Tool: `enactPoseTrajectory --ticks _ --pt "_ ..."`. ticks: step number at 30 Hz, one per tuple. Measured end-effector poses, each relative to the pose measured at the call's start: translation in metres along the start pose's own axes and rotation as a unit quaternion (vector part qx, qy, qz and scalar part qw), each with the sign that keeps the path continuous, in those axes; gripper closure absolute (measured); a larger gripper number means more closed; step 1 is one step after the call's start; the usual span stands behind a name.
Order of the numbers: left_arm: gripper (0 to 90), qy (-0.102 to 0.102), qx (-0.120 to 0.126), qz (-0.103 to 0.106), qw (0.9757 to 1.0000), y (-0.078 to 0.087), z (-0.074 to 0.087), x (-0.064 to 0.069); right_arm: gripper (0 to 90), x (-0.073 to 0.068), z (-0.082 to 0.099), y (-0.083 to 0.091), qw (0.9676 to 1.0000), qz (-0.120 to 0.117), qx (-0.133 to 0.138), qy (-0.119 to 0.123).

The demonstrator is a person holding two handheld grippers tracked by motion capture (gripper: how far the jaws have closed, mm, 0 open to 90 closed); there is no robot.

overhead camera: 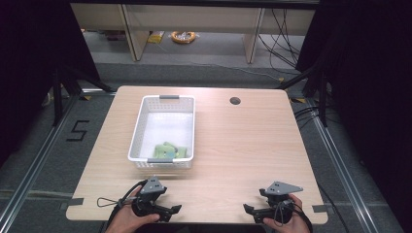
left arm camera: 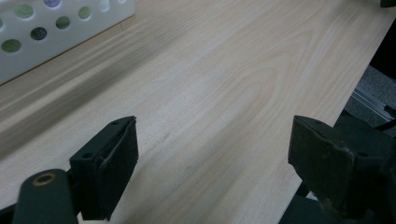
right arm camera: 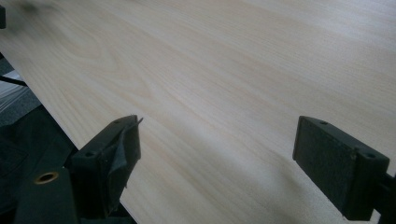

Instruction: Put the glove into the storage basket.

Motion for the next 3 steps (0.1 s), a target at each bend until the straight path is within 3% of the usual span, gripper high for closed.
enactPoseTrajectory --ticks 3 --pt "15.8 -0.001 -0.001 0.002 1.0000 -0.0001 0.0004 0.0003 15.9 0.0016 0.0005 -0.0007 0.9999 -0.011 -0.004 0.010"
Point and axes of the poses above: each handheld gripper's, and its own axes: y roughly backward along the jaws, z roughly out of its underside, x roughly to its right, the point moved 7 cm from there along -y, roughly forward along the jaws, and after that the axes turned 7 degrees about y, right-handed, at the moved point
